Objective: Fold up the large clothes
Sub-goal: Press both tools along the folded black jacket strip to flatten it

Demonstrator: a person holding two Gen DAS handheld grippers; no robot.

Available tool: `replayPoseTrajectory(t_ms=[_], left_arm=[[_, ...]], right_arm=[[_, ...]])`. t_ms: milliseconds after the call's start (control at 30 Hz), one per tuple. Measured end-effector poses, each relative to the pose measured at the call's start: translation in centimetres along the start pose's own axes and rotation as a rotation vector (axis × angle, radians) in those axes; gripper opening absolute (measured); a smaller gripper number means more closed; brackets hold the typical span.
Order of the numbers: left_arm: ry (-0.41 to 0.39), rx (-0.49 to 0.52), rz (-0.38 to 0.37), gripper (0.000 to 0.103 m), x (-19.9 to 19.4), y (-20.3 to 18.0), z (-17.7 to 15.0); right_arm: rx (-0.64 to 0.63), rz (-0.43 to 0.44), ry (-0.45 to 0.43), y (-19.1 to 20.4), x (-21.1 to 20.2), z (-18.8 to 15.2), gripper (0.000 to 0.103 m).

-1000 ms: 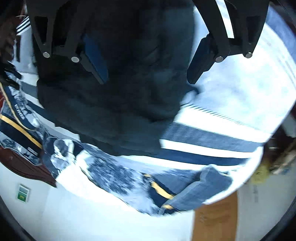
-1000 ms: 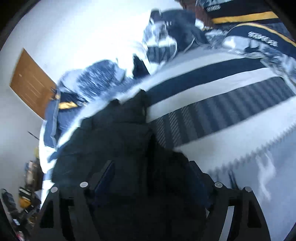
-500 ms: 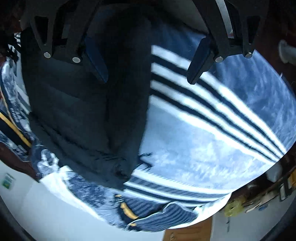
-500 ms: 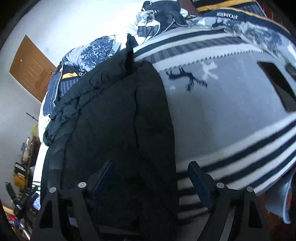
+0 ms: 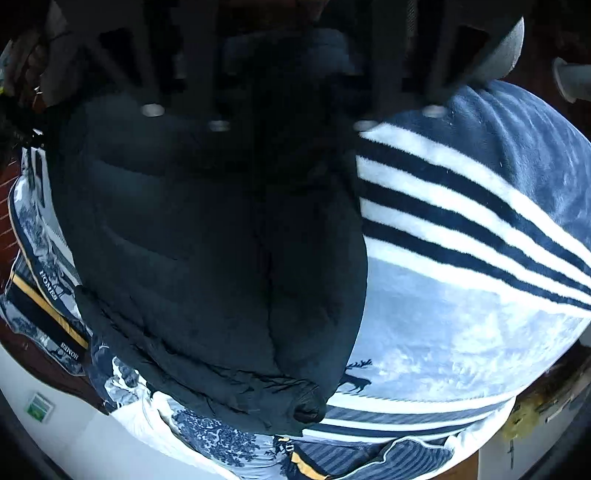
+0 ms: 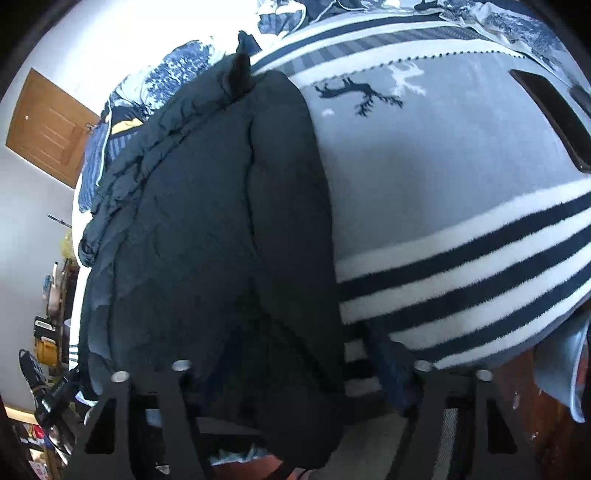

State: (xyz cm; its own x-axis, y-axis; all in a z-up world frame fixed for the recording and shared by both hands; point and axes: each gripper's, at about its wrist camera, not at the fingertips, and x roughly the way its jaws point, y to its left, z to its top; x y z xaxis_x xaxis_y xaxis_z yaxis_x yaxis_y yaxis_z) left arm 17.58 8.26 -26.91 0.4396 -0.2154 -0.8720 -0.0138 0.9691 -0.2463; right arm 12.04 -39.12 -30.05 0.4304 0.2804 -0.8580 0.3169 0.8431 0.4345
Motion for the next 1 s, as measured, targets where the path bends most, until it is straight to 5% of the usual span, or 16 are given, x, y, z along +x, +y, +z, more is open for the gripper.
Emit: replayPoseTrajectory(t_ms=[33,100,167,267,433,600,633,667,700,1000], left_arm=[[-0.015,0.005,-0.011,0.011,-0.4,-0.1,0.0],[-0.037,0.025,-0.053,0.004,-1.2,-0.2,-0.1],[-0.06,0.025,-0.096,0.003,-1.9,-0.1,-0.2],[-0.058,0.005,-0.051,0.004,-1.5,0.3,-0.8],[-0.004,0.011,-0.034,0.008,-0.5,0.1,-1.2],[0.031,-0.039,-0.049,0.023,0.5,1.0,-0.5],[0.037,-0.046,-0.041,0.028,0.6,1.1,-0.5],[0.038,-0.049,-0.039,0.029,0.5,1.2,-0.5],[0.034,-0.047,-0.042,0.029,0.4,1.2,-0.7],[0.034,0.017,-0.016,0.036,1.2,-0.6,-0.6]], right_arm=[[0.006,0.005,0.009,-0.1,0.3,0.1,0.051],[0.015,0.003,0.026,-0.1,0.8,0.3,0.019],[0.022,0.003,0.016,-0.1,0.8,0.3,0.008],[0.05,-0.054,-0.051,-0.7,-0.3,0.1,0.004],[0.064,-0.112,-0.025,-0.7,0.4,0.4,0.004],[0.016,-0.009,-0.026,0.2,0.1,0.0,0.01],[0.017,0.022,-0.015,0.1,0.1,-0.1,0.025],[0.01,0.027,-0.007,0.1,0.2,-0.1,0.055],[0.016,0.024,0.008,0.0,0.4,-0.2,0.066],[-0.034,-0.007,0.003,1.1,-0.2,-0.7,0.069]])
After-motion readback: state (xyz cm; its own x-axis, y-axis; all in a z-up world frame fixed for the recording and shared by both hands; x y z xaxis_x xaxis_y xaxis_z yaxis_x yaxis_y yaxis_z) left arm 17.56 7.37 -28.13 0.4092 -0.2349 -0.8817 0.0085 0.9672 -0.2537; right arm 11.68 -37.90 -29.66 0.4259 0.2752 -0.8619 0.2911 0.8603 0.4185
